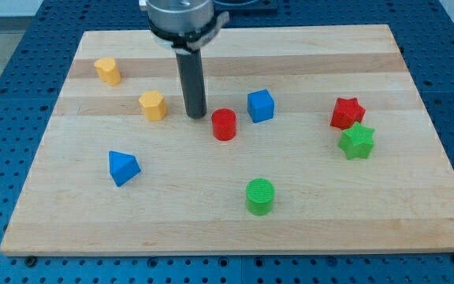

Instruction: Move the red circle to the top of the green circle

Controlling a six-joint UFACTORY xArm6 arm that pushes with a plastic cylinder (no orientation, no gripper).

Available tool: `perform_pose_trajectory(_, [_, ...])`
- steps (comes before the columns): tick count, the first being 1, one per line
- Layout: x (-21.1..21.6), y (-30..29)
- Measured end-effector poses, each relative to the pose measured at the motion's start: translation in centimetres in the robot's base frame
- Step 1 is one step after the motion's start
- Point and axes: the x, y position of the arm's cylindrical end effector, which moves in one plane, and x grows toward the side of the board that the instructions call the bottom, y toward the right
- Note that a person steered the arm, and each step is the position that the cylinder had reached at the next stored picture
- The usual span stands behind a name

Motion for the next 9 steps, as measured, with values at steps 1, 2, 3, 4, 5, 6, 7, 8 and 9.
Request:
perform_pose_trajectory(1, [-2.7, -0.3])
perform_pose_trajectory(2, [-1.6, 0.9])
perform_pose_trajectory(3, [-1.6, 0.9])
perform_pose_trajectory(4, [-0.2, 1.6])
perform_pose_trajectory(5, [2.5, 3.9])
perform_pose_trajectory(6, [3.6, 4.4])
perform_pose_trajectory(7, [6.2, 5.0])
perform_pose_trajectory(8, [9.4, 5.7])
perform_pose_trajectory(9, [12.5, 6.5])
